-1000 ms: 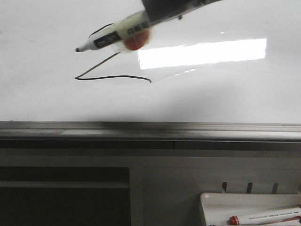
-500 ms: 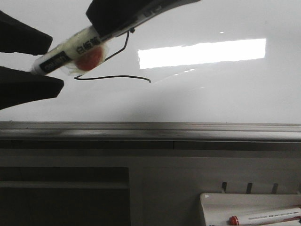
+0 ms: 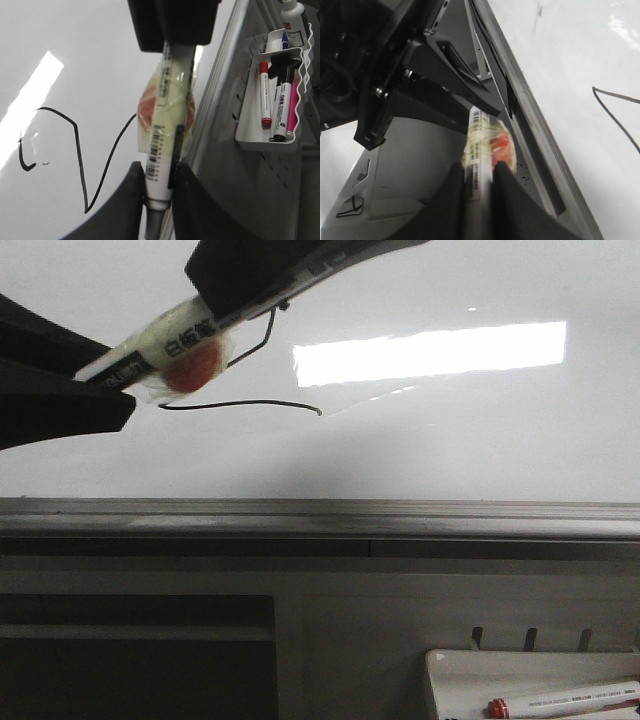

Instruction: Write number 2 on whiteboard

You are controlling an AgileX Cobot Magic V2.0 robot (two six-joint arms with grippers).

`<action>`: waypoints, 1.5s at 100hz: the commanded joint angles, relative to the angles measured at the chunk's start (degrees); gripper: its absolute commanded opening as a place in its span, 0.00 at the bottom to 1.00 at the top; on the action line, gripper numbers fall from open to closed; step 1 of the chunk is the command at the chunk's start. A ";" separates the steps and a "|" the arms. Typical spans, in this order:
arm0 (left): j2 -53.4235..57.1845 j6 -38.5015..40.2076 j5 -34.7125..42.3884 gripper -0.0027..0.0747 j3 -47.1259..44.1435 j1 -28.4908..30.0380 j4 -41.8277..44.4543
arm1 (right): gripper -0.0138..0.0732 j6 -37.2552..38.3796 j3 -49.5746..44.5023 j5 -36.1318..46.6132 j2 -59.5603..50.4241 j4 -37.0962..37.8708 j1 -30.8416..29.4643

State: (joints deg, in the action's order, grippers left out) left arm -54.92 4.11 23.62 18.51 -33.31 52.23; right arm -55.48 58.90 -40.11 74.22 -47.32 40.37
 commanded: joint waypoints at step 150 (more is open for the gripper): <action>-11.58 13.01 4.62 0.01 1.89 4.75 -64.44 | 0.82 0.02 1.91 16.44 -9.37 -2.27 -5.68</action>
State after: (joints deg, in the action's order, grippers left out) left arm -66.85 16.13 23.76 18.74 -28.74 -11.53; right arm -55.36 58.90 -25.65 66.39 -47.89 35.11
